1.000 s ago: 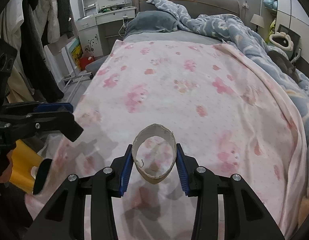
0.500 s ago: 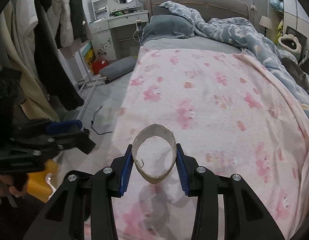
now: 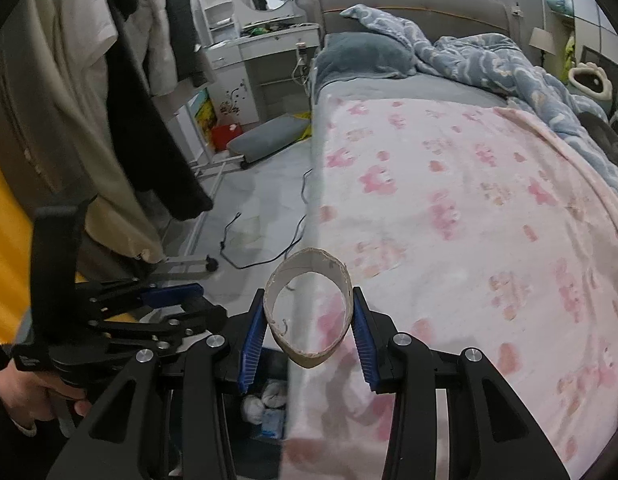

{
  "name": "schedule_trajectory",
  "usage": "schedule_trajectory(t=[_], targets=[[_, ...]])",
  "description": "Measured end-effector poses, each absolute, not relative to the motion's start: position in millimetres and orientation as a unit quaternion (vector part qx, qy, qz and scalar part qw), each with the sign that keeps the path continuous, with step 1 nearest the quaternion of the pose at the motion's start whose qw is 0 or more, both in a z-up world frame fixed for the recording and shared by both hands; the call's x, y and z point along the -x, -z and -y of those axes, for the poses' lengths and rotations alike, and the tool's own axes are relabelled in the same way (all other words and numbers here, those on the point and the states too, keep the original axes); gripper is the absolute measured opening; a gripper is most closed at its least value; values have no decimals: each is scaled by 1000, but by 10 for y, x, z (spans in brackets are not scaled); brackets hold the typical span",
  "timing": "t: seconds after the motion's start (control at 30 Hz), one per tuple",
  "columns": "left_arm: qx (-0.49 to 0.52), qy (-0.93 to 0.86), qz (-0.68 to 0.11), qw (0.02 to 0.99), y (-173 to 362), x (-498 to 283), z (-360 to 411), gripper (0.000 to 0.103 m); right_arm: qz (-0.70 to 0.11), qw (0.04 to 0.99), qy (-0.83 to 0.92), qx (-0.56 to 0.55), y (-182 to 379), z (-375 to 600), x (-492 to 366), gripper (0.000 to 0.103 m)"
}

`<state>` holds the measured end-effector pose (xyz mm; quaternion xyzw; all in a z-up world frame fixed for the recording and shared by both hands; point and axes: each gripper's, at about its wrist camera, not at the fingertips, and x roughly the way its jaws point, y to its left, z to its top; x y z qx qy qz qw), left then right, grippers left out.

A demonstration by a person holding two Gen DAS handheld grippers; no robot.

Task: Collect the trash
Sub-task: 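Carry the black piece and tan tape ring from the bed over the teal bin, then open the left tool over the bin to drop the black rubber piece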

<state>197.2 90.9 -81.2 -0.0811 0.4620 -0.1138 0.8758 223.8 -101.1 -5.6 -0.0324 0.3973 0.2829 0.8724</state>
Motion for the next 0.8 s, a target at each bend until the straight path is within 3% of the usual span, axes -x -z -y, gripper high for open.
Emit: schedule_trajectory(t=[0.73, 0.8], targets=[[76, 69, -571, 814, 1578, -1390, -1289, 48, -453, 833, -310, 74, 380, 327, -1751, 42], [74, 73, -575, 811, 1610, -1342, -1322, 60, -463, 827, -308, 78, 446, 285, -1762, 42]])
